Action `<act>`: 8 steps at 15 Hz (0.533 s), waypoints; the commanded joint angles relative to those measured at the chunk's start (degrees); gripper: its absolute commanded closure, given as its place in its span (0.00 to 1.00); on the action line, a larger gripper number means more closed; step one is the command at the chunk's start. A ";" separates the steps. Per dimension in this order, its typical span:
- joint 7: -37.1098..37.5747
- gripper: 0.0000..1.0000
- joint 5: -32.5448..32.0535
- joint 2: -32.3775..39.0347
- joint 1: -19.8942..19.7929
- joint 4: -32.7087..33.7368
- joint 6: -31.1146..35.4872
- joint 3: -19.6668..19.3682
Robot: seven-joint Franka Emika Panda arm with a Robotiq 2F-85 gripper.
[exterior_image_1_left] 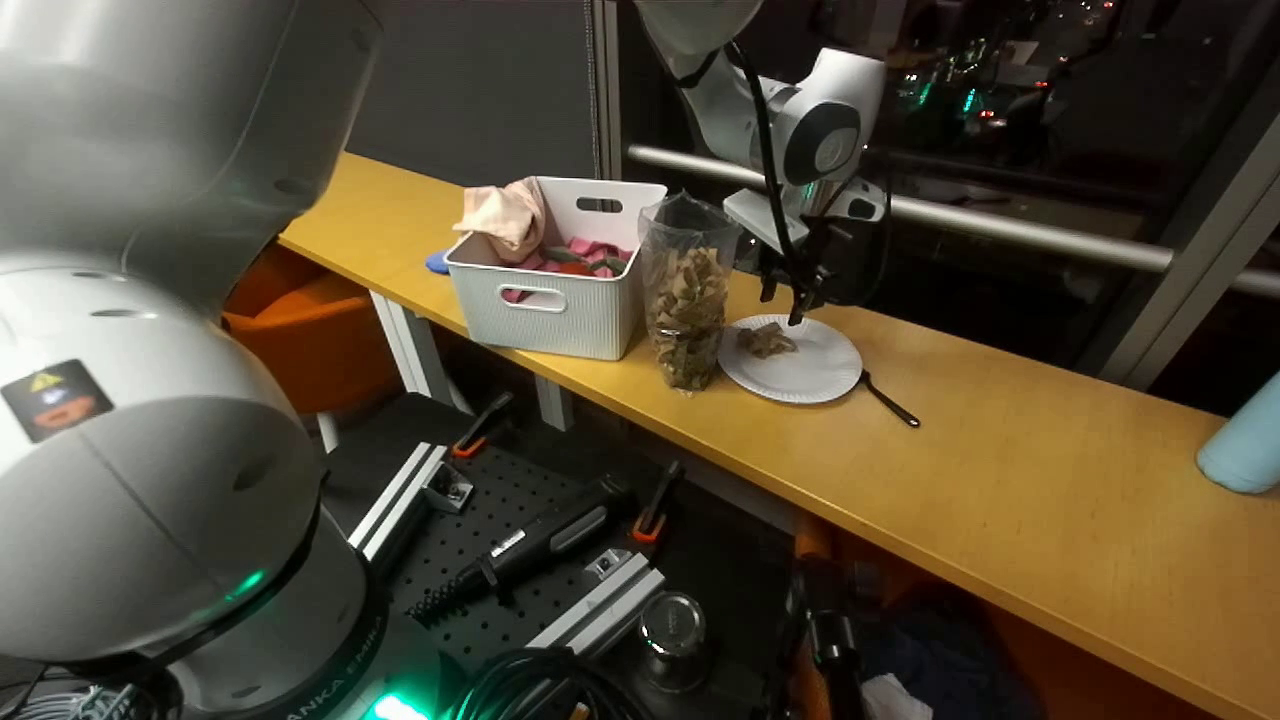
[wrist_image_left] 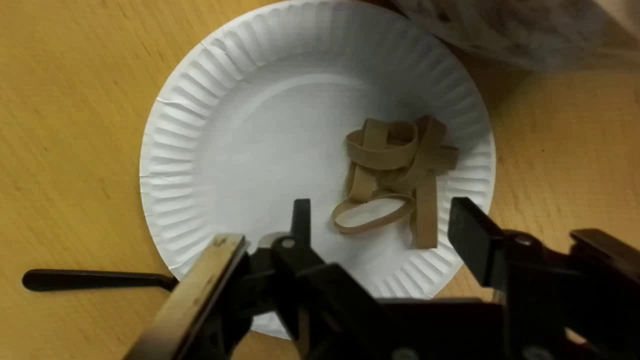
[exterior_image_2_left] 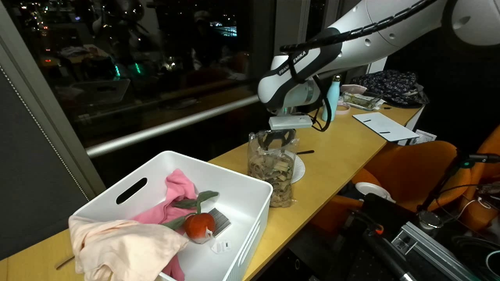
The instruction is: Put some rubber bands on the white plate
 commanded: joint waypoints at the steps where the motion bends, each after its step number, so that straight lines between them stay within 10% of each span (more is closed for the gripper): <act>1: 4.30 0.01 -4.25 -4.30 2.76 -4.44 -1.56 -2.99; 8: 10.59 0.00 -12.52 -20.96 5.95 -18.67 0.37 -7.67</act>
